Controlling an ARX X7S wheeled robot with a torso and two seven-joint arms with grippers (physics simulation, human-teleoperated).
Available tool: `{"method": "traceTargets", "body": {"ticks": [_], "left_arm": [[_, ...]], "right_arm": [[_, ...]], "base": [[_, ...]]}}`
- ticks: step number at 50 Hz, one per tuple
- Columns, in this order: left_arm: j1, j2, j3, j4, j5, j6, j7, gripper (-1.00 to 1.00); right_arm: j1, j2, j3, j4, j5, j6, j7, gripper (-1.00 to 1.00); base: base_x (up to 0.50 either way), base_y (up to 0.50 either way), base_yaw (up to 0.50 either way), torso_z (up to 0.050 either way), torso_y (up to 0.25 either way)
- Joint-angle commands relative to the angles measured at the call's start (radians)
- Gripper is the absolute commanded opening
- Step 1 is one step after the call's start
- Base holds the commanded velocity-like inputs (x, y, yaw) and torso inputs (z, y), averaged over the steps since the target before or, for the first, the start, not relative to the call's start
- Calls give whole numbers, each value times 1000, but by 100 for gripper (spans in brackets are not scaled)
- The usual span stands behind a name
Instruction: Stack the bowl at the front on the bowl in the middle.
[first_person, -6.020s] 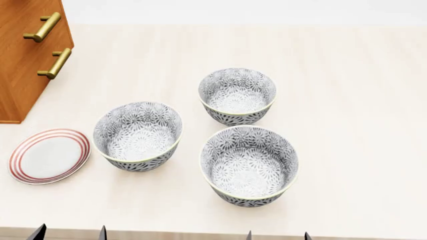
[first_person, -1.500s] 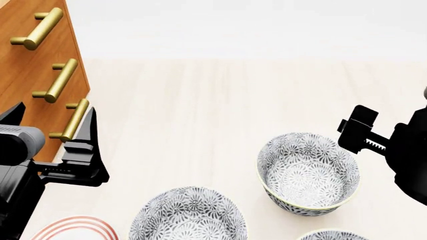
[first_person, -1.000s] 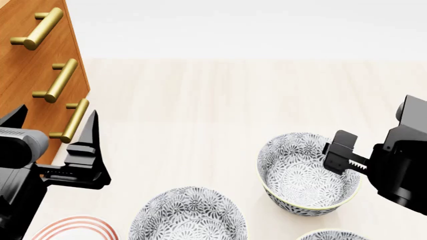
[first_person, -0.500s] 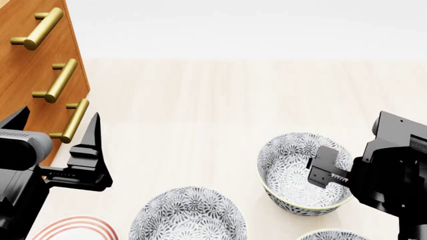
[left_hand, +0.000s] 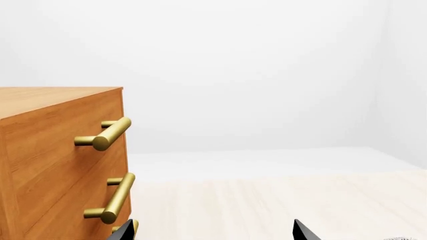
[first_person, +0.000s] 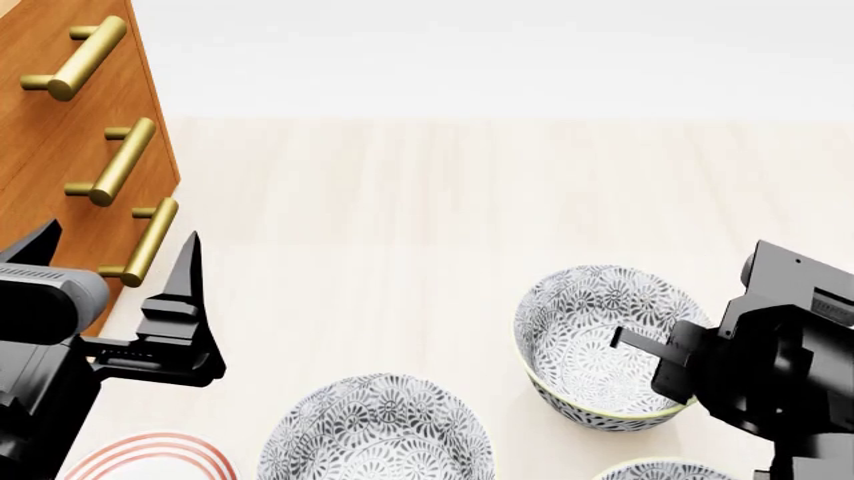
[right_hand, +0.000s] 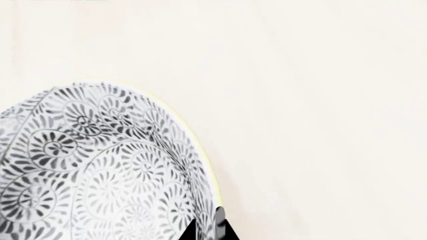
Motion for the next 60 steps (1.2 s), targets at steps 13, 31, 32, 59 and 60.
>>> {"method": "traceTargets", "body": {"ticks": [13,31,32,59,60], "left_arm": [[-9,-9,-2,8,-21,-9,-15,100],[-12,-14,-3,1,-35,-5,-23,100],[-13,-14,-2,1,-35,-5,-24,100],[-31,-22,-23,30,-74,-31,-49,100],[-31,-22,-22,30,-76,-31,-50,100]], "right_arm": [[-97,79,221,-802,161,537,298,-100],[-51,237,232,-1060,1370,690,1213,-100],[-52,244,212,-1073,1430,679,1251,-100],[-232,195,-49,-1414,1745,560,1313,-100],[-236,193,-52,-1418,1743,561,1308,-100]], "base": [[0,0,0,0,0],[0,0,0,0,0],[0,0,0,0,0],[0,0,0,0,0],[0,0,0,0,0]]}}
